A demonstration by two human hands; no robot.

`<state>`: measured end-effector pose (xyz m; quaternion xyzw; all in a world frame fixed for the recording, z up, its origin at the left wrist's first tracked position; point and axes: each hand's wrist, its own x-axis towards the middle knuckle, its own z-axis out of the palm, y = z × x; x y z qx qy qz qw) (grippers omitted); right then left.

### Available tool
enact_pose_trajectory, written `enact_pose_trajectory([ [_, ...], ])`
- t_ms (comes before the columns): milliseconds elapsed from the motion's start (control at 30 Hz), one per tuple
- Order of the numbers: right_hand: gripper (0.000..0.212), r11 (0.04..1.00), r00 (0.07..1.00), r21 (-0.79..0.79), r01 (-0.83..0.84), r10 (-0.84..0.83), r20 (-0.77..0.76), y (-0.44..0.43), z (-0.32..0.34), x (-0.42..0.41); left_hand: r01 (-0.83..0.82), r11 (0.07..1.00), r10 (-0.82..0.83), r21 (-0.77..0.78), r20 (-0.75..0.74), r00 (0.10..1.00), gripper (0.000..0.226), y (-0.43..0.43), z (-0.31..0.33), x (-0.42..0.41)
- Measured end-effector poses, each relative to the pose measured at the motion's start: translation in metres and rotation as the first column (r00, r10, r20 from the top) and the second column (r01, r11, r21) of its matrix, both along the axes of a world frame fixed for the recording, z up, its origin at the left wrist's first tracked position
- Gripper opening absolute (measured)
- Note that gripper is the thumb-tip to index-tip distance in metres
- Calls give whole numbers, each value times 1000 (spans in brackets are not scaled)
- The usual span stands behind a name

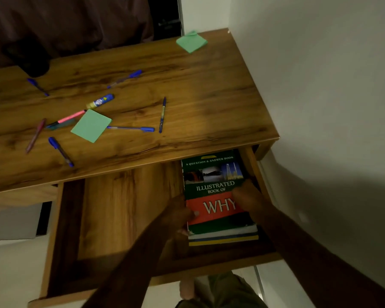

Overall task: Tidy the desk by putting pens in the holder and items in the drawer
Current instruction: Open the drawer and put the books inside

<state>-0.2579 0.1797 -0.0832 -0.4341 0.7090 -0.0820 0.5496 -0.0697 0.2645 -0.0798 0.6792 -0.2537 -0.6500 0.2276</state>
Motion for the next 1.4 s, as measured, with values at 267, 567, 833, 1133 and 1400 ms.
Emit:
enact_pose_trajectory([
  [267,67,991,961,18,-135,136,-241,6,-9,13,54,997,-44,-58,157,987,69,-1,-32,-13],
  [567,120,610,568,-161,-775,562,-602,25,-2,26,129,983,-99,-128,213,972,71,4,-35,-23],
  [833,96,476,427,-68,-877,706,-564,24,-23,17,250,964,-203,-97,343,917,63,6,-36,-27],
  [1133,102,456,449,-131,-880,712,-540,38,-7,18,626,776,-504,82,678,535,58,16,-18,-1],
  [1400,105,370,425,-210,-905,784,-452,83,31,20,837,548,-742,7,466,482,63,76,25,31],
])
